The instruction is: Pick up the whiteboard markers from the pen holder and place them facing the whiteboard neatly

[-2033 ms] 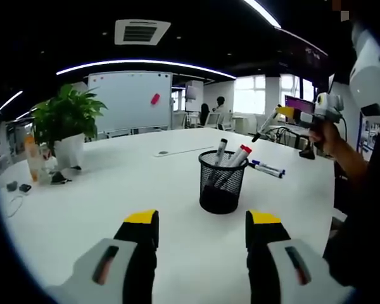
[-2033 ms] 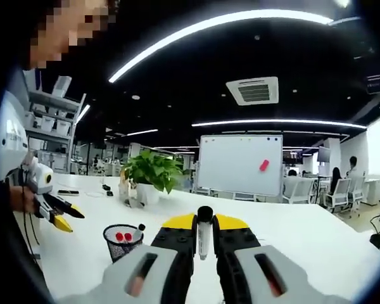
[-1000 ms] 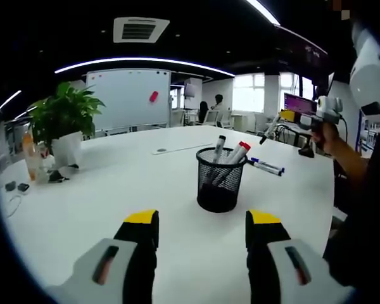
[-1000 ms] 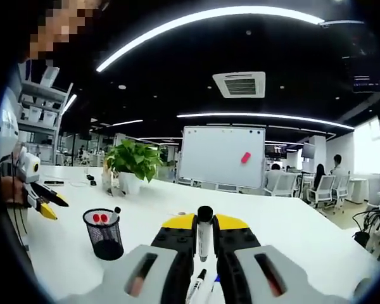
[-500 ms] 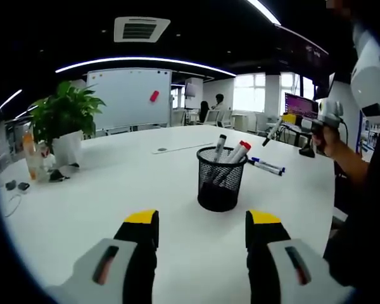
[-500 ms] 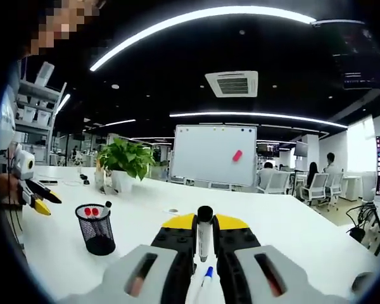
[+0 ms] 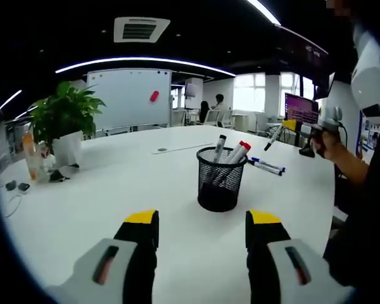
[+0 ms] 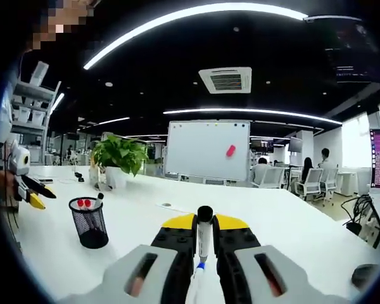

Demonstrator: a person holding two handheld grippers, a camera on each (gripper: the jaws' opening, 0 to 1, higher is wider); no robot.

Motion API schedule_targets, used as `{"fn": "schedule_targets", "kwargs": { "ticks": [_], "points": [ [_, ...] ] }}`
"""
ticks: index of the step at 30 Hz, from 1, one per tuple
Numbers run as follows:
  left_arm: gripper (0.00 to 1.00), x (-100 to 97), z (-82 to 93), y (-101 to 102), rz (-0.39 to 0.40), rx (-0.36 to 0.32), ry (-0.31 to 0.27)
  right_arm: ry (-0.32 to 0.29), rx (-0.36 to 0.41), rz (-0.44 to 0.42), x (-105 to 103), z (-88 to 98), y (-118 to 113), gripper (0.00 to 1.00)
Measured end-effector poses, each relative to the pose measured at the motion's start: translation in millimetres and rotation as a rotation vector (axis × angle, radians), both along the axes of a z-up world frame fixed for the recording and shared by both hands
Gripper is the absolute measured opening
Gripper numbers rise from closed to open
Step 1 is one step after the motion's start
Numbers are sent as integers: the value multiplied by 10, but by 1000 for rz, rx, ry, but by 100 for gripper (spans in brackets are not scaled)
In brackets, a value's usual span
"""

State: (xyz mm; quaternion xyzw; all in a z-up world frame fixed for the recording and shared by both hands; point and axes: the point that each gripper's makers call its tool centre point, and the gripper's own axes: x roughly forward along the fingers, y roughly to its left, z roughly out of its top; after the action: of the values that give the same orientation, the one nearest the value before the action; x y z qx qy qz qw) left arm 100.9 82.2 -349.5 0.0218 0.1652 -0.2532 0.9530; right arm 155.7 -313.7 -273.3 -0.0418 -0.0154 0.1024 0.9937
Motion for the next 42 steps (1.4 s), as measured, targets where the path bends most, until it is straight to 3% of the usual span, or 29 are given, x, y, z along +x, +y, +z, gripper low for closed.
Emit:
{"fn": "schedule_targets", "kwargs": {
  "ticks": [11,32,40,42],
  "points": [
    [56,-5,-7,4,1,-1,2,42,-36,-37,30,-220,-103,13],
    [56,3,3,-29,-7,-5,1,98,-10,-73,63,-503,-231,13],
    [56,13,-11,-37,-11,-5,5,133,5,-92,-24,-554,-259,13],
    [56,12,-19,-31,-8,-5,7,169,-14,-89,-64,-640,-254,13]
  ]
}}
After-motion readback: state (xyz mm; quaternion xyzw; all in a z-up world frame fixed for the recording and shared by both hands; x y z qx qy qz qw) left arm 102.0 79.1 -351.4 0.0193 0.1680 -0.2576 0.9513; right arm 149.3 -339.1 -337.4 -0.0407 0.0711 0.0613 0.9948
